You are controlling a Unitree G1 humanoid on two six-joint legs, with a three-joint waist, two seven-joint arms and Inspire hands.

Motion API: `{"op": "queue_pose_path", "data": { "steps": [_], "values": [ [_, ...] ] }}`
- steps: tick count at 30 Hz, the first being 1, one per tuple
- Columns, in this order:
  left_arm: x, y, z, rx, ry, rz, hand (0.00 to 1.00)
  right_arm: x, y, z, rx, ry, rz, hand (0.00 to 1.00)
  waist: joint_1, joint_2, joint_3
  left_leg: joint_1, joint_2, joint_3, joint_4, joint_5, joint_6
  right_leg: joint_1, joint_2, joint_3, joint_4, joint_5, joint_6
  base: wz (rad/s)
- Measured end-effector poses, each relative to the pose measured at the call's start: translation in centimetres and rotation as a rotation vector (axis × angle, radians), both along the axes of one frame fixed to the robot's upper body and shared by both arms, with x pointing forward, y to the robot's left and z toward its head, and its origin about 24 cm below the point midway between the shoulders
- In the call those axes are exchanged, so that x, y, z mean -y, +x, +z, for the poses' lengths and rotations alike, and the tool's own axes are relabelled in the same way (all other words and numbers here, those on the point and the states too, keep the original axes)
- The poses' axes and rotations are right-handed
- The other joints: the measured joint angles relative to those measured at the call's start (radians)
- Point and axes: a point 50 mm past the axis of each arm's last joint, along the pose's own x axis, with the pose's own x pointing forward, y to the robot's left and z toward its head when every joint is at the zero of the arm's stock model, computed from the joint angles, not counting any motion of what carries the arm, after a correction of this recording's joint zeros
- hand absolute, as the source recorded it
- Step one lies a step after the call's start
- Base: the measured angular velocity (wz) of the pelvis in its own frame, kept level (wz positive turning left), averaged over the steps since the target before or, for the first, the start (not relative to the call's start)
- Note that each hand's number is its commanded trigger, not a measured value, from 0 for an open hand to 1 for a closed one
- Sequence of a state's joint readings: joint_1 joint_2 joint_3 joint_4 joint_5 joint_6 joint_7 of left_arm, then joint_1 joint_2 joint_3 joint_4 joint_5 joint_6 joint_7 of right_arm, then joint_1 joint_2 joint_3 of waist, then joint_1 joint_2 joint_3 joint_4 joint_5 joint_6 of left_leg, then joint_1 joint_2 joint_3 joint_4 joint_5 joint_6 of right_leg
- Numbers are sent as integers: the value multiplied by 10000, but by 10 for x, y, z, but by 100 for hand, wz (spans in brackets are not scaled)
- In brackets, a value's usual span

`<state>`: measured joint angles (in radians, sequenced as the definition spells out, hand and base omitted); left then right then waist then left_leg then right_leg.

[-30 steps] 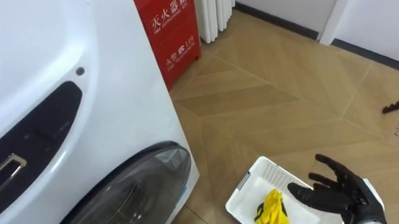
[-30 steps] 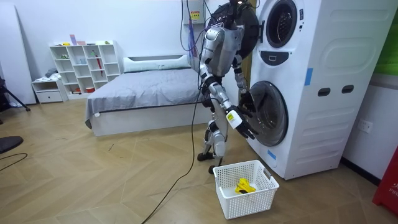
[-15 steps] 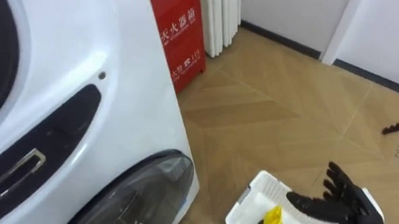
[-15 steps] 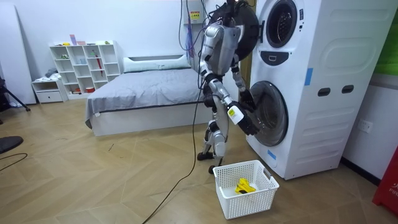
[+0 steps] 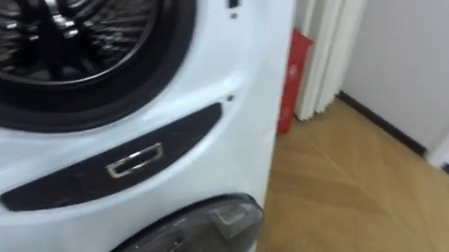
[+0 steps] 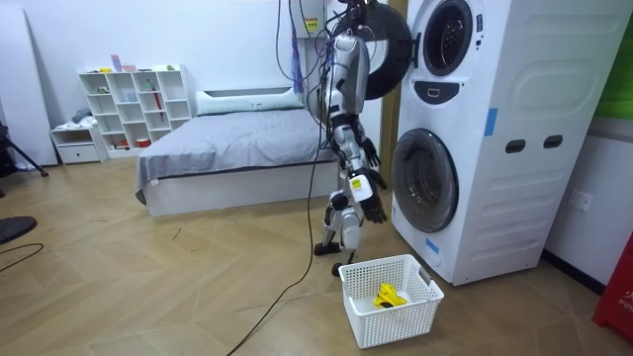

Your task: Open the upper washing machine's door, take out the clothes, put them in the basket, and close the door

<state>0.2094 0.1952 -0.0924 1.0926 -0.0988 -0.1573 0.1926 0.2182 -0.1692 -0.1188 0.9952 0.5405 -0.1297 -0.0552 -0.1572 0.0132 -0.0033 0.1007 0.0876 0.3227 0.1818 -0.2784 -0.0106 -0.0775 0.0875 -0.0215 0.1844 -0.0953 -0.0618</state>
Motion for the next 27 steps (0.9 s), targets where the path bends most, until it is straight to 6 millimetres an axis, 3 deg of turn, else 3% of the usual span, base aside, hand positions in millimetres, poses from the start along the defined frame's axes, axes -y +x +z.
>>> {"op": "queue_pose_path", "data": {
  "steps": [3,6,11,13,19,27],
  "values": [
    [-4,-20,-1,-417,284,620,0,-10,-28,-13,-1399,500,-214,0,271,-136,57,218,-31,-317,-41,0,-1,342,-62,-176,-28,-130,35,33],
    [-2,-32,-2,-786,533,749,0,-17,-43,-18,-2097,831,-18,0,651,-86,95,301,-103,-630,-41,0,1,524,-164,-397,-35,-192,85,23],
    [-5,-39,-3,-1073,879,933,0,-24,-31,-20,-2130,1171,869,0,1203,-141,95,334,-144,-895,6,1,8,675,-261,-727,-153,-202,116,19],
    [-4,-42,-4,-1305,860,1062,0,-29,-17,-21,-1938,1253,1659,0,1357,-148,100,287,-155,-1072,44,1,8,725,-290,-895,-168,-219,116,22],
    [-1,-44,-5,-1471,925,1178,0,-38,1,-21,-1545,1653,2757,0,1385,-150,93,285,-172,-1641,65,1,7,1021,-358,-1365,-303,-370,109,30],
    [-1,-23,-4,-949,987,1106,0,-39,-6,-22,-1872,1765,3099,0,1370,-202,136,302,-168,-1959,52,3,4,1295,-367,-1623,-382,-477,87,14]
  ]
}}
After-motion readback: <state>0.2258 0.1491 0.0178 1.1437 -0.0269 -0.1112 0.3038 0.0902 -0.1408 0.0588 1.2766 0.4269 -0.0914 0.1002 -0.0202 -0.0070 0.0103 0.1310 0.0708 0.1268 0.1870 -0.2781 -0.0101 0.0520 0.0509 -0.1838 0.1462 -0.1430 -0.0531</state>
